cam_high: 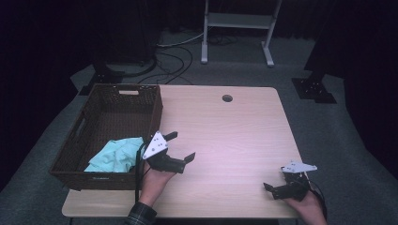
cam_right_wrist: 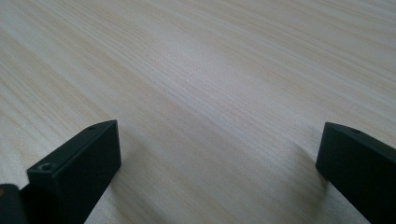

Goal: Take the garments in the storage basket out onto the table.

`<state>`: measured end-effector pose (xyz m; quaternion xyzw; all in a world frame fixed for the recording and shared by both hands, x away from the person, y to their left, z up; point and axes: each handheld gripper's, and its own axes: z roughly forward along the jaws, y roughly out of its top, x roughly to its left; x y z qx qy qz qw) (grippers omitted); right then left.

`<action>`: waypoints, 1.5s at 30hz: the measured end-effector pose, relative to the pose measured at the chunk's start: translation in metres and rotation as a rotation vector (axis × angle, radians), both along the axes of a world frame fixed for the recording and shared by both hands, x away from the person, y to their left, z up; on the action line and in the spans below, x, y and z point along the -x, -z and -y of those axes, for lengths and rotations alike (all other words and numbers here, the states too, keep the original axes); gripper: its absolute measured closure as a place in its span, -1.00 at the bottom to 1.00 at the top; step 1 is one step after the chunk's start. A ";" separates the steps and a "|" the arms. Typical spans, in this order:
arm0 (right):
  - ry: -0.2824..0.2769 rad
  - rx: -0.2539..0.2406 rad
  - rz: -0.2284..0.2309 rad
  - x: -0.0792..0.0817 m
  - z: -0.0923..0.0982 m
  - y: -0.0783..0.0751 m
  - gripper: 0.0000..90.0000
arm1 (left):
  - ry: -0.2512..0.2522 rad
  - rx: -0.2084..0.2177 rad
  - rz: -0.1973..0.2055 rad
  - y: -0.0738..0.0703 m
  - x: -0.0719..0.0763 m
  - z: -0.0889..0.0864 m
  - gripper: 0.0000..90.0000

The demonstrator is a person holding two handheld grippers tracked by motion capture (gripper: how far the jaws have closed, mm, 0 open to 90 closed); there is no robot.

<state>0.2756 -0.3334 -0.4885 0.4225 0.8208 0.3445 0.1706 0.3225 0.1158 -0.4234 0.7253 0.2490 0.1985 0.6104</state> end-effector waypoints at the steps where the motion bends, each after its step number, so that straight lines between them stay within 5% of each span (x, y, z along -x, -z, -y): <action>1: 0.000 0.000 0.000 0.000 0.000 0.000 -1.00 | 0.000 0.001 0.000 0.000 0.000 0.000 -1.00; 45: -0.001 0.000 0.001 0.000 0.000 0.000 -1.00 | 0.011 0.011 0.028 -0.026 -0.004 0.001 -1.00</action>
